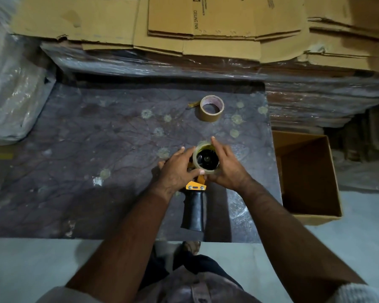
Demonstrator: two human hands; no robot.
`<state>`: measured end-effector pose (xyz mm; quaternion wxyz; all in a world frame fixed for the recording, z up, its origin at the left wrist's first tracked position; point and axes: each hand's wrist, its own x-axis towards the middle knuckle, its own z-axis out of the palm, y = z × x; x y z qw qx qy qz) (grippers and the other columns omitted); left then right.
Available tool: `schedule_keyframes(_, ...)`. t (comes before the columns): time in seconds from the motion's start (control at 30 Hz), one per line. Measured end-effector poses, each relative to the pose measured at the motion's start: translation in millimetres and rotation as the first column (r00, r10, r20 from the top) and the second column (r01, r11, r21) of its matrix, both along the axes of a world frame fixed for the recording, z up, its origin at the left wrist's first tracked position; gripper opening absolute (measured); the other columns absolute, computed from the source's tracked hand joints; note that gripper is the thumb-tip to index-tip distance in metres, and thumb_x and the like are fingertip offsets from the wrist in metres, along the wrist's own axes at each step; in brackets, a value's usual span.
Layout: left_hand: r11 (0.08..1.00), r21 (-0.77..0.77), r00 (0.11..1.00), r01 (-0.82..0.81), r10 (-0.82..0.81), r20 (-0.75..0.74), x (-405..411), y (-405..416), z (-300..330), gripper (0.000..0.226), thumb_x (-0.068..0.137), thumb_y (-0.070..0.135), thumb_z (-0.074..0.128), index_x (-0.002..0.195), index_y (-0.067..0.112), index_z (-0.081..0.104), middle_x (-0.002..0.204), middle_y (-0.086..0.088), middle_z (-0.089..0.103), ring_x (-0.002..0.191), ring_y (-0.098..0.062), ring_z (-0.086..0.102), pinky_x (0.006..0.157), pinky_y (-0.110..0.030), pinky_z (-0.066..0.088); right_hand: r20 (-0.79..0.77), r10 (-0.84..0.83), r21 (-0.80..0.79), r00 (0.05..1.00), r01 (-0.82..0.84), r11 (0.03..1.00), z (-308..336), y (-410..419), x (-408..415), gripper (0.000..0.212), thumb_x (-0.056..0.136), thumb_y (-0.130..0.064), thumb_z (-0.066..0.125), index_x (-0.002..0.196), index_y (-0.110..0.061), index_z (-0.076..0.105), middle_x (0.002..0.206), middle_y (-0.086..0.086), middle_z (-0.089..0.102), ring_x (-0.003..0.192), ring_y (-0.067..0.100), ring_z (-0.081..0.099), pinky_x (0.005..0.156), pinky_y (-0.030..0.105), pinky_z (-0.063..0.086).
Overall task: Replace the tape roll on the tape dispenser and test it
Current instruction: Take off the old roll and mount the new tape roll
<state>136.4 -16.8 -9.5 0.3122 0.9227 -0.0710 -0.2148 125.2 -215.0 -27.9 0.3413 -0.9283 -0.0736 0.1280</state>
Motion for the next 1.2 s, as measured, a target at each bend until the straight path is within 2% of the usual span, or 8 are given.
schedule_keyframes(0.1, 1.000, 0.012, 1.000, -0.004, 0.004, -0.028, 4, 1, -5, 0.090, 0.079, 0.062, 0.066, 0.155, 0.029, 0.031, 0.158, -0.012, 0.041, 0.152, -0.027, 0.025, 0.115, -0.059, 0.031, -0.014, 0.056, -0.034, 0.998, -0.056, 0.998, 1, -2, 8, 0.127, 0.067, -0.030, 0.092, 0.161, -0.012, 0.009, 0.147, 0.020, 0.039, 0.133, 0.034, 0.045, 0.108, 0.042, 0.044)
schedule_keyframes(0.23, 1.000, -0.019, 0.999, -0.001, 0.000, -0.034, 8, -1, -8, 0.087, 0.088, 0.046, 0.072, 0.157, 0.015, 0.029, 0.155, -0.023, 0.040, 0.151, -0.034, 0.026, 0.119, -0.046, 0.031, -0.025, 0.074, -0.076, 0.997, -0.076, 0.994, 6, -6, 17, 0.125, 0.066, -0.033, 0.091, 0.161, -0.013, 0.013, 0.148, 0.021, 0.043, 0.133, 0.035, 0.047, 0.105, 0.040, 0.043)
schedule_keyframes(0.53, 1.000, 0.017, 0.997, -0.017, 0.018, -0.070, 8, -7, -11, 0.084, 0.089, 0.042, 0.070, 0.156, 0.014, 0.028, 0.156, -0.025, 0.038, 0.150, -0.035, 0.029, 0.118, -0.049, 0.034, -0.019, 0.090, -0.125, 0.996, -0.092, 0.988, 10, -8, 20, 0.120, 0.065, -0.036, 0.091, 0.160, -0.015, 0.021, 0.148, 0.020, 0.047, 0.132, 0.035, 0.050, 0.105, 0.036, 0.041)
schedule_keyframes(0.8, 0.989, 0.142, 0.998, 0.035, -0.026, -0.063, 6, -14, -5, 0.078, 0.094, 0.041, 0.064, 0.157, 0.018, 0.024, 0.163, -0.024, 0.022, 0.153, -0.036, 0.017, 0.120, -0.049, 0.029, -0.068, 0.032, -0.142, 0.997, -0.041, 0.989, 2, -7, 15, 0.122, 0.063, -0.032, 0.092, 0.160, -0.014, 0.021, 0.145, 0.020, 0.049, 0.130, 0.036, 0.051, 0.104, 0.038, 0.044)
schedule_keyframes(0.97, 0.948, 0.316, 0.998, 0.043, -0.025, -0.063, -9, -23, -13, 0.080, 0.094, 0.046, 0.062, 0.157, 0.022, 0.020, 0.170, -0.008, 0.002, 0.155, -0.025, 0.006, 0.109, -0.065, 0.035, -0.099, -0.038, -0.150, 0.994, 0.023, 0.988, -16, 8, -7, 0.125, 0.070, -0.045, 0.086, 0.162, -0.020, 0.007, 0.151, 0.015, 0.037, 0.126, 0.037, 0.052, 0.100, 0.048, 0.051)
schedule_keyframes(1.07, 0.951, 0.303, 0.998, 0.067, -0.069, -0.002, -16, -21, -12, 0.080, 0.092, 0.047, 0.063, 0.157, 0.025, 0.021, 0.169, -0.001, 0.009, 0.156, -0.019, 0.001, 0.108, -0.069, 0.031, -0.048, -0.016, -0.184, 0.999, 0.007, 0.983, -23, 3, -16, 0.123, 0.075, -0.057, 0.075, 0.161, -0.018, -0.003, 0.164, 0.017, 0.018, 0.144, 0.039, 0.036, 0.109, 0.056, 0.043)
schedule_keyframes(1.13, 0.926, 0.348, 0.981, 0.149, -0.182, 0.062, -19, -15, -10, 0.079, 0.095, 0.046, 0.058, 0.159, 0.027, 0.015, 0.170, 0.008, 0.001, 0.156, -0.015, 0.000, 0.108, -0.070, 0.026, 0.006, 0.030, -0.309, 1.000, -0.026, 0.951, -20, -3, -25, 0.120, 0.079, -0.060, 0.067, 0.161, -0.011, -0.006, 0.170, 0.014, 0.002, 0.155, 0.032, 0.011, 0.119, 0.053, 0.025)
schedule_keyframes(1.2, 0.872, 0.443, 0.943, 0.206, -0.298, 0.148, -22, -9, -11, 0.074, 0.099, 0.045, 0.051, 0.159, 0.027, 0.013, 0.170, 0.011, -0.005, 0.156, -0.014, 0.003, 0.108, -0.070, 0.024, 0.021, 0.053, -0.398, 0.998, -0.040, 0.916, -15, -7, -35, 0.114, 0.084, -0.055, 0.062, 0.159, -0.009, -0.010, 0.170, 0.011, -0.010, 0.157, 0.026, -0.006, 0.123, 0.050, 0.013)
